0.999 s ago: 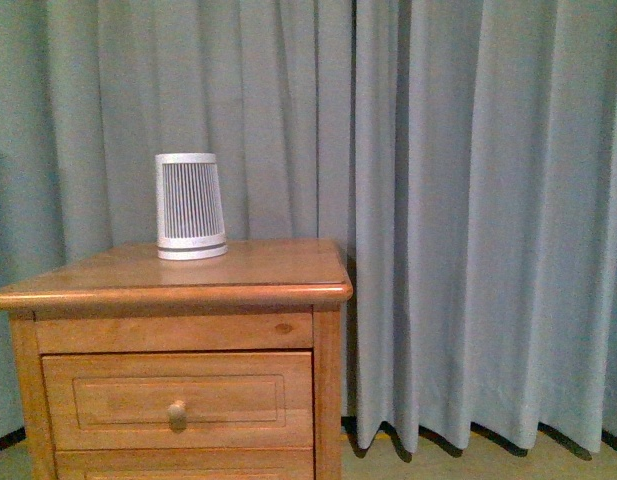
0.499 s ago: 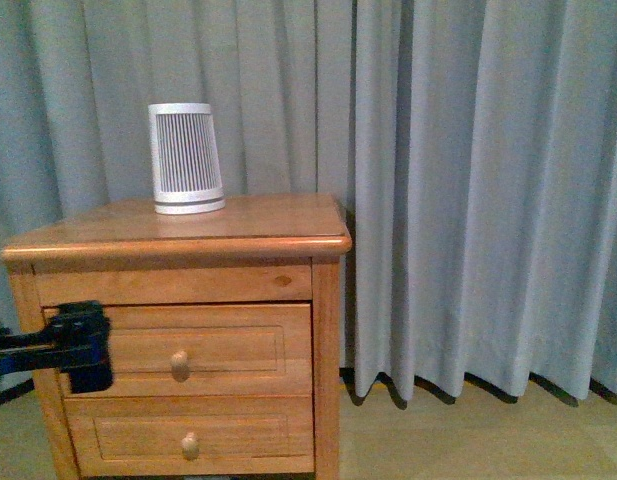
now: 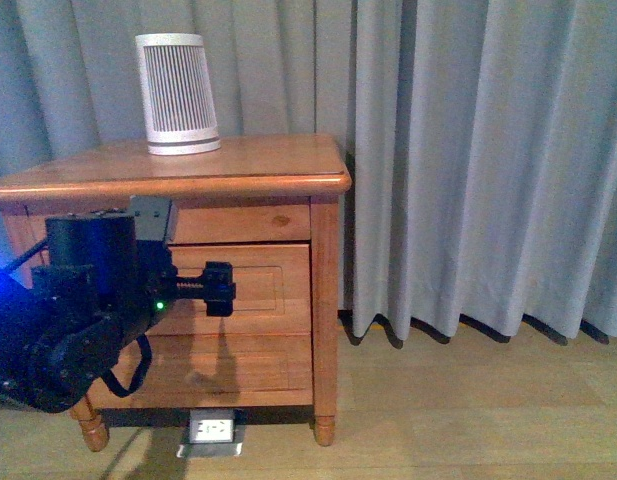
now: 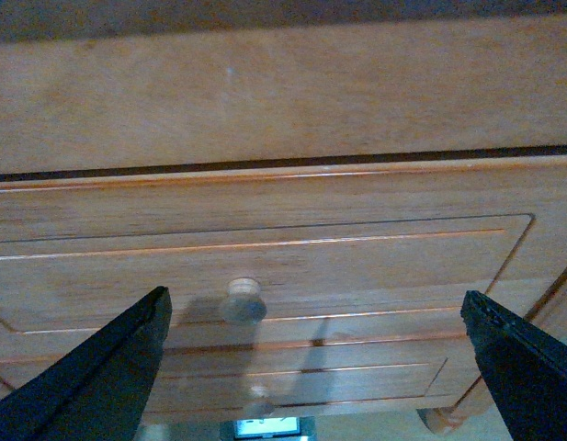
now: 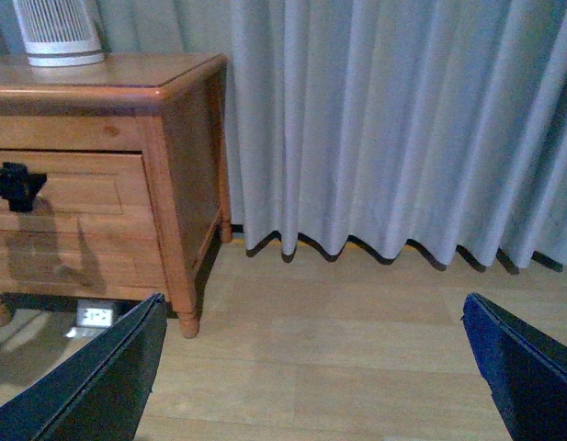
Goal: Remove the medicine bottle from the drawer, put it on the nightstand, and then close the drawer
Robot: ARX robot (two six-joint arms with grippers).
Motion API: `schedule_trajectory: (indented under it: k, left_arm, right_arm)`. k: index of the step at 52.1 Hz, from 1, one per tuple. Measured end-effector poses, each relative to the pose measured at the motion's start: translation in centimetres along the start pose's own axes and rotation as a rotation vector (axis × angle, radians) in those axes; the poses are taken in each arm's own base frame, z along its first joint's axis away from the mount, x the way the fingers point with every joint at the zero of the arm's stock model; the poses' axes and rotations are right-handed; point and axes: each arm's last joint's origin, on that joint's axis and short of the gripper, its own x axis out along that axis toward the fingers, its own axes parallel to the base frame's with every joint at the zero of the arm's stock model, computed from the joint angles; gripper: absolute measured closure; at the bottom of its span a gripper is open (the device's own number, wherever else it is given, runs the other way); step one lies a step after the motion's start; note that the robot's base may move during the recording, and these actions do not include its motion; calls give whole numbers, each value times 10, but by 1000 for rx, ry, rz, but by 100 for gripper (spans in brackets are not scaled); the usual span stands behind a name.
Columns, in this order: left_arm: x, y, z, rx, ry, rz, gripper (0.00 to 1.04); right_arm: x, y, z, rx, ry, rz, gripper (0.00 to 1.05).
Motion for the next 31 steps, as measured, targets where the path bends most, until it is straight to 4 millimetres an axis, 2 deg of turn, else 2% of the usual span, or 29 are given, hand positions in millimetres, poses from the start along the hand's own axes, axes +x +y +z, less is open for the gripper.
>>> schedule_trajectory:
  k: [14, 31]
  left_arm:
    - [36, -3, -33, 16, 48, 23, 7]
    - [56, -2, -31, 12, 34, 44, 7]
  right_arm:
    - [0, 0, 0, 0, 0, 0, 7]
    - [0, 0, 0, 0, 0, 0, 7]
